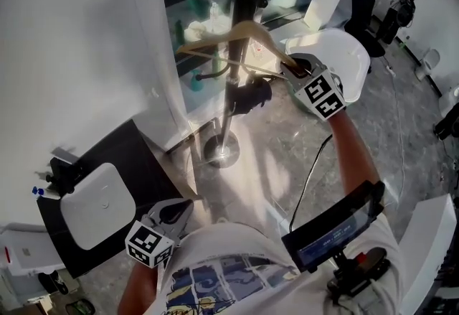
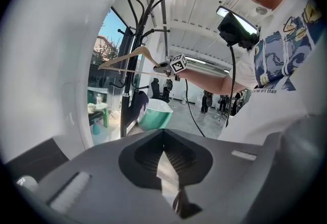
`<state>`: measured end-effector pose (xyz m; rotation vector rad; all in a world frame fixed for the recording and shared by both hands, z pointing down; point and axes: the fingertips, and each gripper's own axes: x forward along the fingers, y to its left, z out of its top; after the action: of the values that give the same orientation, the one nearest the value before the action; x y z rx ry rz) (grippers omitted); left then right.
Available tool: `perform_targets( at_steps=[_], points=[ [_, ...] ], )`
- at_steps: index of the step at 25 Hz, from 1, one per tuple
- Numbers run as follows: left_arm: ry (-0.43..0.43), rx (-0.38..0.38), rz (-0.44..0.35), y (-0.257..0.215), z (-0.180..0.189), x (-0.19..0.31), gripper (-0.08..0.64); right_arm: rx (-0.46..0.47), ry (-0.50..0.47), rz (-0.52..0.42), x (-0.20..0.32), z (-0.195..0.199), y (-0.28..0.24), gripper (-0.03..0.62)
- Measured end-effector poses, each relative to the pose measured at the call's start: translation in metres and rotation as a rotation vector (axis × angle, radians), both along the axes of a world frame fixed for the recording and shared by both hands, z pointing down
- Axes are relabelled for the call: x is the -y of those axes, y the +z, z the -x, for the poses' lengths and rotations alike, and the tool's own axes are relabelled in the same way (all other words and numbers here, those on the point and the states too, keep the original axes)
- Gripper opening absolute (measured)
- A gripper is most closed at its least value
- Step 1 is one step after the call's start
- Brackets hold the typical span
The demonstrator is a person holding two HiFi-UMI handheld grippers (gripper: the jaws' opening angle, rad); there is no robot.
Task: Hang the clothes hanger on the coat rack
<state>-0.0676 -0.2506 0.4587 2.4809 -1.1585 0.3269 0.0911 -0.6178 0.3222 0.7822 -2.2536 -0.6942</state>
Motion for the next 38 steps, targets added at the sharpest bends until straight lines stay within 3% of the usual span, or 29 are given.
perform_targets(
  at_steps=[7,13,17,22,28,38],
  points=[
    [0.013,-0.003,0.011,-0.001,0.003,-0.017,0.003,0.100,0.094,-0.005,0.004,-0.020,-0.006,0.135],
    [0.052,-0.006,0.016,-0.001,0.009,-0.032,0.003,0.151,0.261,-0.019,0.004,-0.074,-0.004,0.186],
    [0.094,-0.009,0.019,0.000,0.013,-0.044,0.003,0.192,0.353,-0.046,-0.018,-0.104,-0.014,0.222],
    [0.159,-0.007,0.005,-0.003,0.021,-0.064,0.003,0.228,0.422,-0.057,-0.073,-0.121,-0.015,0.224],
    [0.227,-0.018,-0.030,-0.010,0.031,-0.094,0.003,0.270,0.440,-0.019,-0.164,-0.102,0.006,0.224],
    [0.291,-0.044,-0.062,-0.018,0.055,-0.161,0.002,0.347,0.413,0.105,-0.313,-0.024,0.044,0.210]
  ],
)
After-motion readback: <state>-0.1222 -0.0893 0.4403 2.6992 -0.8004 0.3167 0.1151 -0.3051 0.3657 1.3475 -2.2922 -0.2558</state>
